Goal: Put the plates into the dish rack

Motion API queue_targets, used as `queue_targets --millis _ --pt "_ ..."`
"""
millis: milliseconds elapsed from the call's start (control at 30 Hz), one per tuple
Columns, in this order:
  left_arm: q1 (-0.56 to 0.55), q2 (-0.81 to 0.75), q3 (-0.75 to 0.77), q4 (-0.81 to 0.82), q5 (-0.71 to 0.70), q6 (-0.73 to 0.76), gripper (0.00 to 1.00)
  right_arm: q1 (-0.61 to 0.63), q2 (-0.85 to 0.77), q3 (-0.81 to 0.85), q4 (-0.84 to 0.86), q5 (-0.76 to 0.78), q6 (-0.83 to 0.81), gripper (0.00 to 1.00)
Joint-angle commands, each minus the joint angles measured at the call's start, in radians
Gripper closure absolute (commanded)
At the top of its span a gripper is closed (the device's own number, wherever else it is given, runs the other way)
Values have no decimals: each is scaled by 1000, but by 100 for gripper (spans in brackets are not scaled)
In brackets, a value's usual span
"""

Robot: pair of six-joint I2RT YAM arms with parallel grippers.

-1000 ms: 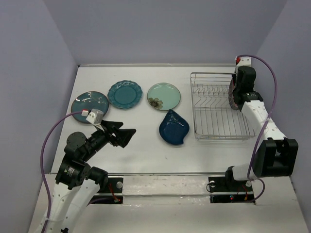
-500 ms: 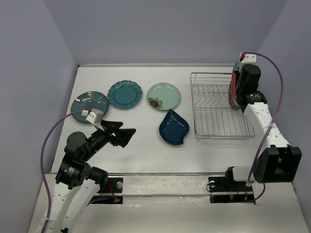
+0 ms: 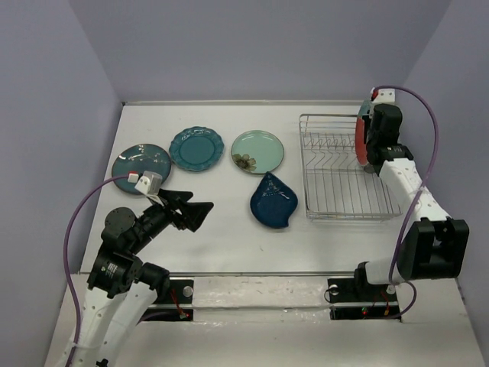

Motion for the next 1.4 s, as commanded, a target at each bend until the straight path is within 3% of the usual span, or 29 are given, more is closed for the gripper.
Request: queue_targets --millis 0,300,367,400,500,533,633,800,867,1033,1233,1367 --pt "8 9 -10 48 8 -2 1 -1 26 3 189 38 8 93" --pt "6 70 -7 42 0 -5 1 -1 64 -88 235 -8 142 90" --pt "6 122 8 35 17 -3 1 -1 60 -112 238 -16 174 82" --pt "8 138 10 48 23 -8 1 -1 54 -118 238 -31 217 72" --pt "6 188 -21 113 31 -58 1 -1 46 -161 235 -18 283 56" --pt "6 223 -30 125 31 -72 1 -1 35 -170 234 -15 297 44" --pt "-9 294 -69 169 -18 -117 1 -1 9 -186 208 28 353 27" --pt "-83 357 -124 258 -159 -201 1 -1 -22 -93 -8 35 442 11" --pt "-107 395 -144 274 -230 -212 1 -1 -49 -88 -48 30 450 8" --pt "-295 579 -136 329 -489 -232 1 -1 -183 -109 -116 -33 499 4" --pt "-380 852 -57 423 -564 -227 3 -1 -375 -164 -133 -162 556 3" --pt "-383 987 11 461 -586 -204 6 -1 -518 -276 -93 -345 613 11"
